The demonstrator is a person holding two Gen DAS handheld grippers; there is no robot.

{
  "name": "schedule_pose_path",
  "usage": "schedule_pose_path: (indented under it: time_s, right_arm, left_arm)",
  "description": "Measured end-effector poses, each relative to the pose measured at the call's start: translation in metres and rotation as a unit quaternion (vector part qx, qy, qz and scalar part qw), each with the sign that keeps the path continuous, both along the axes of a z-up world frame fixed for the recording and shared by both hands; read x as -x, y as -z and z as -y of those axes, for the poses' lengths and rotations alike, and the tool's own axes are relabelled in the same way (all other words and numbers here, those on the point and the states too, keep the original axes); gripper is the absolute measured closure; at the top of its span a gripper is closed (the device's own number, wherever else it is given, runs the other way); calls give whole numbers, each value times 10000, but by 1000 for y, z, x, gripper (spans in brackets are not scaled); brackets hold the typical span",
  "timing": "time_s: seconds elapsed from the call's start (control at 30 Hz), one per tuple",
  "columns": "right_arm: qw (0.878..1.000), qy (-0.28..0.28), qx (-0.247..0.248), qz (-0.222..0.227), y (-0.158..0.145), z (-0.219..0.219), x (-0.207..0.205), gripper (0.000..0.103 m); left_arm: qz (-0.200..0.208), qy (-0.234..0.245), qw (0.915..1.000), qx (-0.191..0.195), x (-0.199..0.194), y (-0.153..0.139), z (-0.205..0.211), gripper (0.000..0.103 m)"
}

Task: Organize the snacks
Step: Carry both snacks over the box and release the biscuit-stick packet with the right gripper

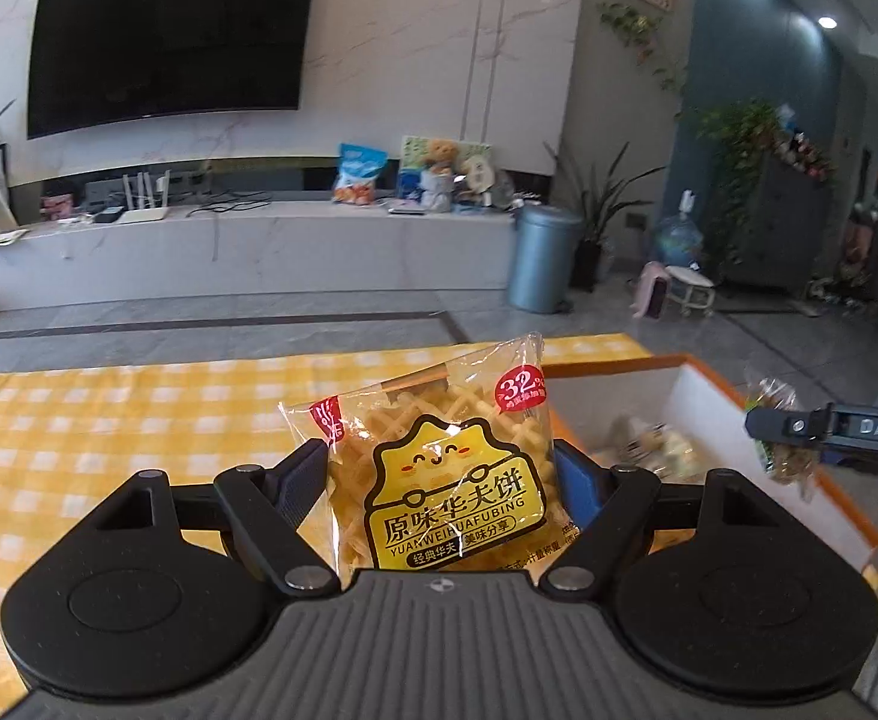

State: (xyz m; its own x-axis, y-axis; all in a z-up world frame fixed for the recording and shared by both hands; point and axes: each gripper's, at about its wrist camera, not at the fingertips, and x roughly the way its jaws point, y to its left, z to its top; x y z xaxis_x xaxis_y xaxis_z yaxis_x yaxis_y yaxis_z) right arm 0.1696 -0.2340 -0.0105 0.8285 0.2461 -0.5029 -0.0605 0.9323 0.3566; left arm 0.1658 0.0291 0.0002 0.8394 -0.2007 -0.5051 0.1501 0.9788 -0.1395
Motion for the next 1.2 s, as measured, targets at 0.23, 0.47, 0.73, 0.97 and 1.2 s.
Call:
schedule_pose_path:
  time_s: [0.23, 0.47, 0.73, 0.97, 1.2]
  right_arm:
    - [9925, 82, -1023, -657, 23, 39, -46, 59]
    - [9937, -69, -431, -1032, 41, 3, -107, 59]
    - [9918, -141, 806, -982, 58, -10, -123, 25]
    - [9963, 630, -490, -308, 28, 67, -65, 16]
    - [9857, 1232, -1149, 30, 27, 116, -39, 16]
  left_arm:
    - [-239, 372, 9974, 569, -21, 10, 14, 12]
    - [-407, 325, 9964, 675, -37, 26, 25, 13]
    - [-489, 322, 9962, 643, -28, 27, 26, 13]
    - [-297, 600, 9946, 791, -10, 11, 45, 13]
    - [-606, 978, 9873, 1094, -18, 7, 80, 13]
